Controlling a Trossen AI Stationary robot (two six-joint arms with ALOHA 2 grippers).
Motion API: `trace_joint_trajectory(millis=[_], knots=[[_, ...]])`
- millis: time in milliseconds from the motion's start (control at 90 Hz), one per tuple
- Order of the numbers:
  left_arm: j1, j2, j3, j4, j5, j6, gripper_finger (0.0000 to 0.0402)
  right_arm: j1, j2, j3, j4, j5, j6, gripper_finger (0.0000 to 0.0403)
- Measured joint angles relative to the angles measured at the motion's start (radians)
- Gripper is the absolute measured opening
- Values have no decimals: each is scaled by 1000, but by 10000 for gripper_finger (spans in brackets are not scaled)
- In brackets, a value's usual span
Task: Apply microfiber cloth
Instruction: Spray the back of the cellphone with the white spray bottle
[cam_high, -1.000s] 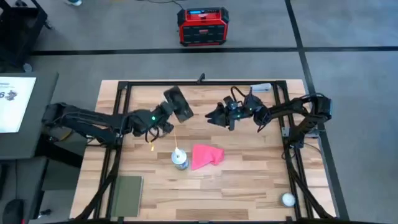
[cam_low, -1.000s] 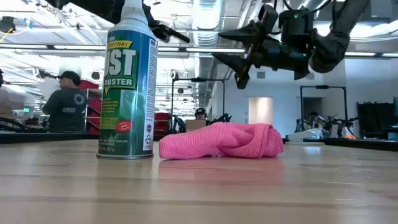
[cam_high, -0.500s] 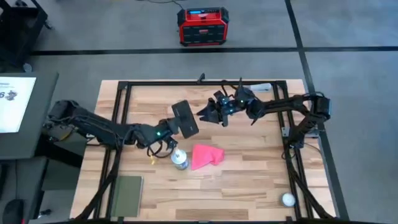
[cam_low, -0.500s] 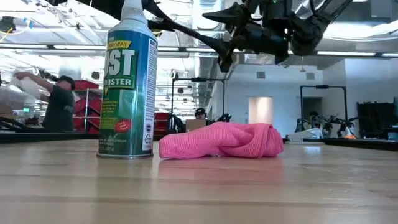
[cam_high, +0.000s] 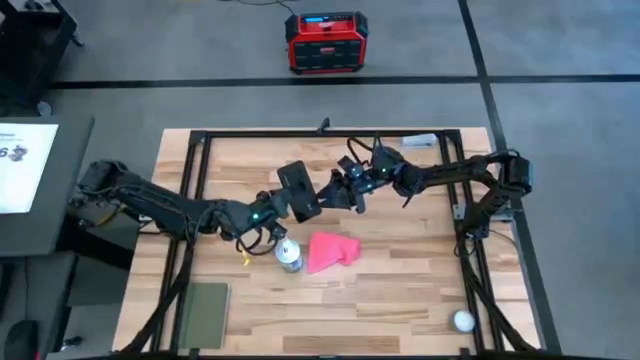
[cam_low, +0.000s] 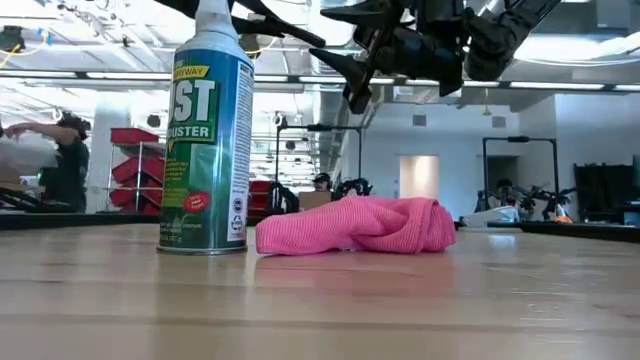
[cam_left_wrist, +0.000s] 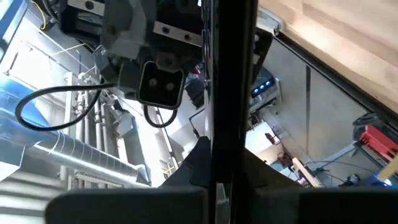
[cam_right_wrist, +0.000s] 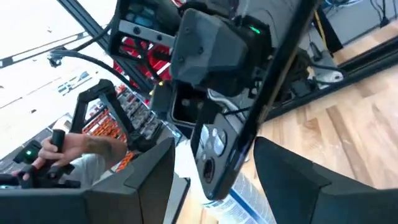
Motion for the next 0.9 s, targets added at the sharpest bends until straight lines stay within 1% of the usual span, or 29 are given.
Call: trace_joint_trajectory(millis=[133, 200, 344, 422, 489, 622, 733, 822, 900], knots=[[-3, 0, 0, 1, 11, 1, 0, 0, 0, 0, 1, 15, -2, 189], [-3, 0, 0, 3, 20, 1, 0, -2, 0, 0, 7, 34, -2, 170], [-3, 0, 0, 12, 25, 1, 0, -3, 0, 10, 23, 36, -6, 125], [-3, 0, 0, 34, 28, 7, 0, -3, 9, 31, 8, 35, -8, 110], [-3, -1, 0, 38, 41, 9, 0, 0, 48, 69, 7, 20, -3, 107], [-4, 2, -2, 20, 39, 12, 0, 0, 156, 157, 10, -74, 48, 118], [-4, 2, -3, 14, 7, 2, 0, -1, 227, 213, 64, -130, 84, 128], [-6, 1, -3, 21, -15, -7, 0, -1, 245, 222, 117, -145, 111, 122], [-15, 0, -2, 30, -26, -10, 0, -10, 236, 217, 123, -166, 101, 113]])
